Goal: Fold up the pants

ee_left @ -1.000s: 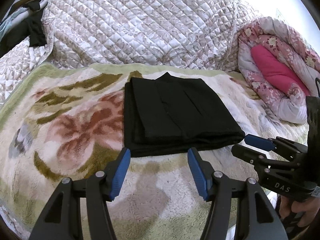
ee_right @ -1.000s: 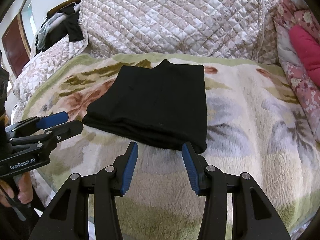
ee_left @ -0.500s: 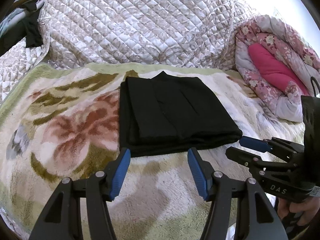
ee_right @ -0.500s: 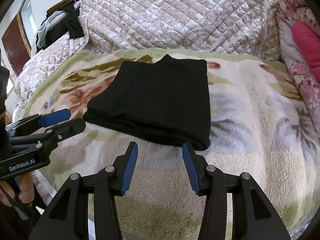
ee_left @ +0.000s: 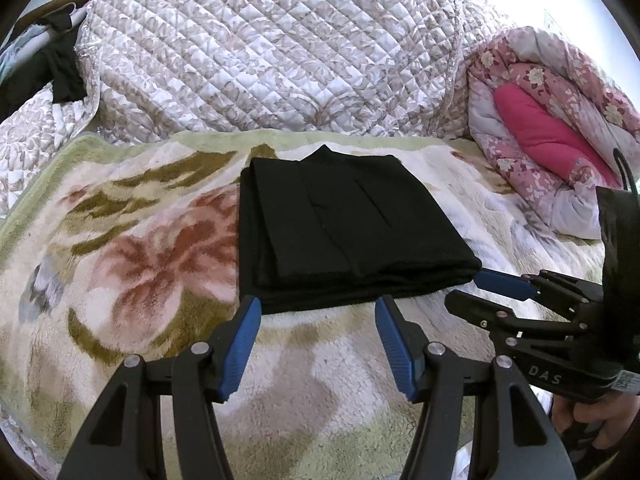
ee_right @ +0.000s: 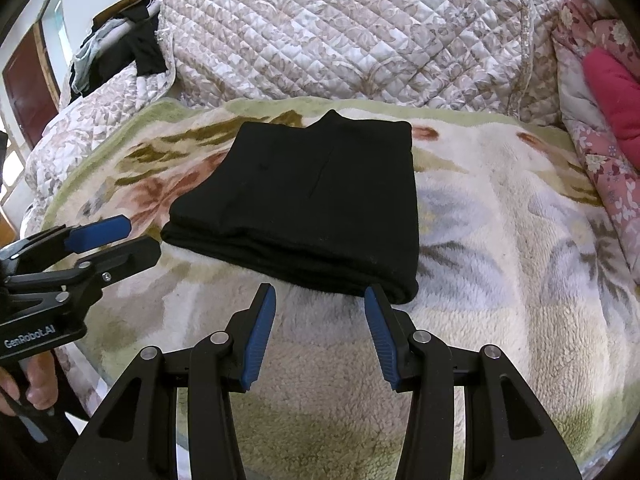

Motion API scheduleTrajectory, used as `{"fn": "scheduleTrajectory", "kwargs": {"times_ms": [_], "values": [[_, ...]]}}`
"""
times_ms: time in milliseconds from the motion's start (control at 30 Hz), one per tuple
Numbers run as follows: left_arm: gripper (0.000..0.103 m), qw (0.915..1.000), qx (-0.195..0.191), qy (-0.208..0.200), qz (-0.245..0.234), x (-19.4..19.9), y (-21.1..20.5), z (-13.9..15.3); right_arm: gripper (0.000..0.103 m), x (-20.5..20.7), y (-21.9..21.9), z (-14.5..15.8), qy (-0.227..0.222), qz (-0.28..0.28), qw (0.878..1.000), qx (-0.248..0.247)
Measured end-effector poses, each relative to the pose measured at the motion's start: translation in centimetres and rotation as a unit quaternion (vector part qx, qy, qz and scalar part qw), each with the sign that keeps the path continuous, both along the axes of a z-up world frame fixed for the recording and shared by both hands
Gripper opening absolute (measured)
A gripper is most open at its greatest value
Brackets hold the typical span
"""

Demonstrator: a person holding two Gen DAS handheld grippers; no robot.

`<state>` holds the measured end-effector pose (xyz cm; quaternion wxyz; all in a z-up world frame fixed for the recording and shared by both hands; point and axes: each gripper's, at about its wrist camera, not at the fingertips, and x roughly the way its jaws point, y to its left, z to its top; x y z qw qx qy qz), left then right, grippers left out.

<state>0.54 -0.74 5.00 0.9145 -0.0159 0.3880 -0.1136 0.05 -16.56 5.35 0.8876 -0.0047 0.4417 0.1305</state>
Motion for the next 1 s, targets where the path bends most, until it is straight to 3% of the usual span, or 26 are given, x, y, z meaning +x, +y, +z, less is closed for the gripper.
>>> {"fn": "scheduleTrajectory", "kwargs": {"times_ms": [400,1000], "values": [[0.062,0.9999,0.014,0.003,0.001,-0.15,-0.42,-0.27,0.047,-0.1,0.14,0.02,-0.004,0.004,1.0,-0.002],[0.062,1.0,0.002,0.008,0.004,-0.11,-0.33,-0.31,0.047,-0.19,0.26,0.04,-0.004,0.005,1.0,-0.003]]}}
